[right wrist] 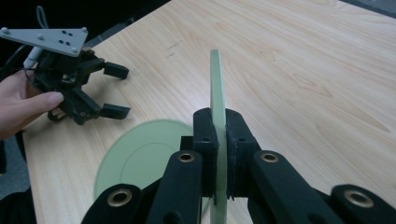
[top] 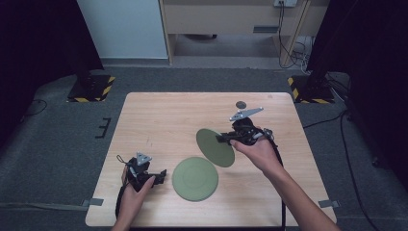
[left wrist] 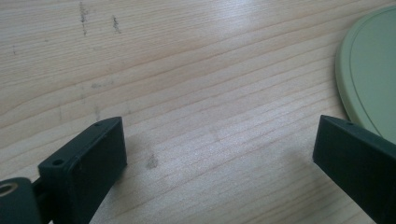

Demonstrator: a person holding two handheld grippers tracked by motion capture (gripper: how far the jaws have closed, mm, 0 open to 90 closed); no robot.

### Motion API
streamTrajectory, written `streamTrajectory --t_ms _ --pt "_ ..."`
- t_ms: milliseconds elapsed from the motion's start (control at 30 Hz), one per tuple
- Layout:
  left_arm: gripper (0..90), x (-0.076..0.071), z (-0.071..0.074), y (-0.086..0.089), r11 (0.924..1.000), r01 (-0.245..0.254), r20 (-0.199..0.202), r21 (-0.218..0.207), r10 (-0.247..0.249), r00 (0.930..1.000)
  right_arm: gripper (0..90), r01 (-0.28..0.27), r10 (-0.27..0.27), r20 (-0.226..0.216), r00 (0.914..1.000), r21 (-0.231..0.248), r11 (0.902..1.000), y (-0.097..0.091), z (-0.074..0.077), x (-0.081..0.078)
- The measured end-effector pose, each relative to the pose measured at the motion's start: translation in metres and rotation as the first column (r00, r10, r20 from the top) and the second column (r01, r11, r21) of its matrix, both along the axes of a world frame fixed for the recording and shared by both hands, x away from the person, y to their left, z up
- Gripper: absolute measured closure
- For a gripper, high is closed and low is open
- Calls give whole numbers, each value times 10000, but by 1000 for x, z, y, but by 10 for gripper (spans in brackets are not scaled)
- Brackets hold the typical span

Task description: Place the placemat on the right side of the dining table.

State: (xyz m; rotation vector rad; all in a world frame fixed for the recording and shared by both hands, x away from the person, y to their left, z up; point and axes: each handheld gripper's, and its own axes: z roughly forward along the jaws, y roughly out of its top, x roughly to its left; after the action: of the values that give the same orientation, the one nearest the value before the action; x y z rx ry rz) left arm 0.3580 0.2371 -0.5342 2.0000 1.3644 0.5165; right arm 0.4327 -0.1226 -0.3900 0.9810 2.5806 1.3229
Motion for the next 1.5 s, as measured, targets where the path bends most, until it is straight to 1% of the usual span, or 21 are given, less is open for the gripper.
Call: streamTrajectory --t_ms 133,433,533,600,800,1033,1200,1500 --pt "21 0 0 0 10000 -13 27 46 13 10000 857 207 -207 119 9997 -35 9998 -7 4 4" --pt "19 0 -1 0 10000 -12 26 90 12 10000 857 507 -505 214 9985 -75 9987 -15 11 9" --pt "19 0 -1 0 9999 -10 28 114 10 10000 857 706 -704 258 9972 -92 9975 -19 13 13" --pt "19 0 -1 0 9999 -12 29 120 11 10000 857 726 -723 291 9970 -110 9973 -21 14 14" --pt "18 0 -1 -1 9999 -6 29 146 5 10000 857 1099 -1096 344 9934 -76 9939 -30 17 20" --pt "18 0 -1 -1 9999 -5 31 166 4 10000 857 1350 -1347 309 9904 -58 9908 -37 19 25" --pt "18 0 -1 -1 9998 5 39 198 -6 10000 857 1580 -1575 405 9867 -76 9874 -43 22 31" --pt "18 0 -1 -1 9997 21 41 226 -22 10000 857 1832 -1830 368 9824 -26 9831 -51 25 34"
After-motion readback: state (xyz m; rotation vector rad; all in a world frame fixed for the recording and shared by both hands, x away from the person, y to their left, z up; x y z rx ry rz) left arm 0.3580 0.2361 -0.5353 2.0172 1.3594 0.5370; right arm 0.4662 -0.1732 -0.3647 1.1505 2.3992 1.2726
